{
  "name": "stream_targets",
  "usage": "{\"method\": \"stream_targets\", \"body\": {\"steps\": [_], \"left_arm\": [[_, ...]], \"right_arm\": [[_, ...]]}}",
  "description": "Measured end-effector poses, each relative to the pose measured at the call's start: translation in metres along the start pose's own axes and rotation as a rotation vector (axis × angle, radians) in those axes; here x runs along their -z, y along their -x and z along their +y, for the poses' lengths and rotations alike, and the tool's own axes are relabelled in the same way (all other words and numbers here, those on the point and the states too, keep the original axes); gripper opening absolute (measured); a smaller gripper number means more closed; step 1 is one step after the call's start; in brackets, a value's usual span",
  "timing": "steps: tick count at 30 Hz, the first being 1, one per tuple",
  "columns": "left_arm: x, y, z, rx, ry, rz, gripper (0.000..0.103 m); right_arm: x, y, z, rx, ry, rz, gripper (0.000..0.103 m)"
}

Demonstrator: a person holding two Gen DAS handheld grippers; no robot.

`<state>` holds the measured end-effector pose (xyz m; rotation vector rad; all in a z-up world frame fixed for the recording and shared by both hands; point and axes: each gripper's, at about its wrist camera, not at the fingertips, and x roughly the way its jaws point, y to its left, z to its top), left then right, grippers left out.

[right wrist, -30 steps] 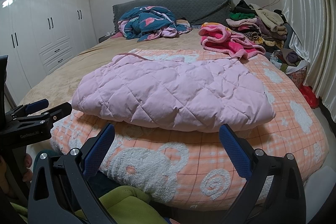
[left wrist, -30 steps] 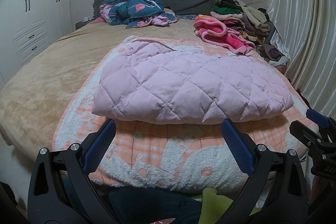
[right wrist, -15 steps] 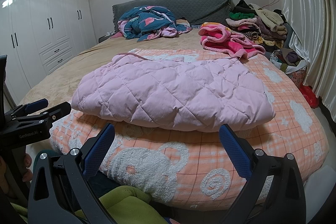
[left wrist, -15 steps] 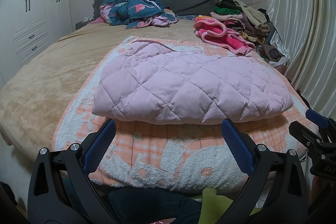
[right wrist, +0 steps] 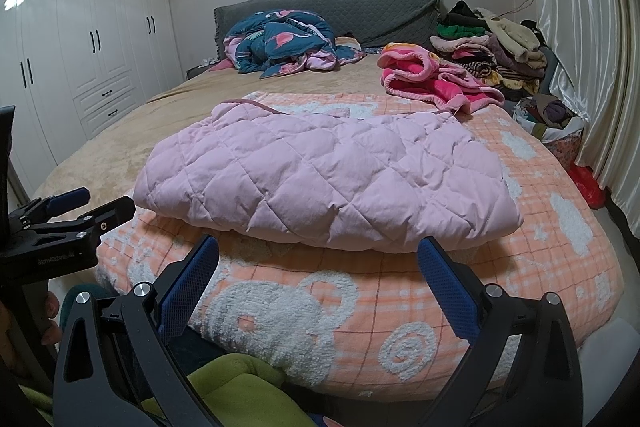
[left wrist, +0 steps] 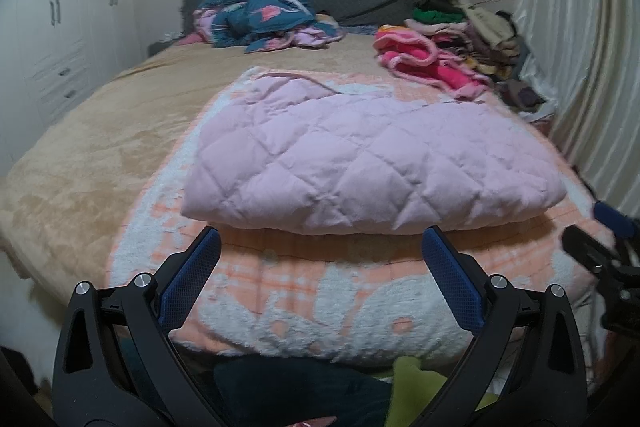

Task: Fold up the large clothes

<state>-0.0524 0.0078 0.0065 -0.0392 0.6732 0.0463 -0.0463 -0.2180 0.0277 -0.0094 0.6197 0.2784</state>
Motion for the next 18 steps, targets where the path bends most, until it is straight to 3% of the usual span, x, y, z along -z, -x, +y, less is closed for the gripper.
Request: {"method": "stream_targets", "body": {"steps": [7, 10, 12, 17, 18], "left_arm": [[0.006, 0.001, 0.0, 0.033, -0.001, 0.002, 0.094], [0.005, -0.008, 0.016, 0.016, 0.051, 0.026, 0.094], [0.003, -0.02, 0.035, -0.021, 0.092, 0.046, 0.094], [-0.009, -0.068, 0.127, -0.231, 0.203, 0.088, 0.094], [-0.011, -0.076, 0.145, -0.279, 0.22, 0.094, 0.094]], "right_arm": [[0.003, 0.002, -0.012, 0.039, -0.026, -0.014, 0.099], [0.007, 0.003, -0.043, 0.1, -0.103, -0.027, 0.099], [0.014, 0.002, -0.08, 0.186, -0.187, -0.023, 0.099], [0.057, 0.006, -0.22, 0.562, -0.39, 0.026, 0.099], [0.057, 0.006, -0.22, 0.562, -0.39, 0.026, 0.099]]}}
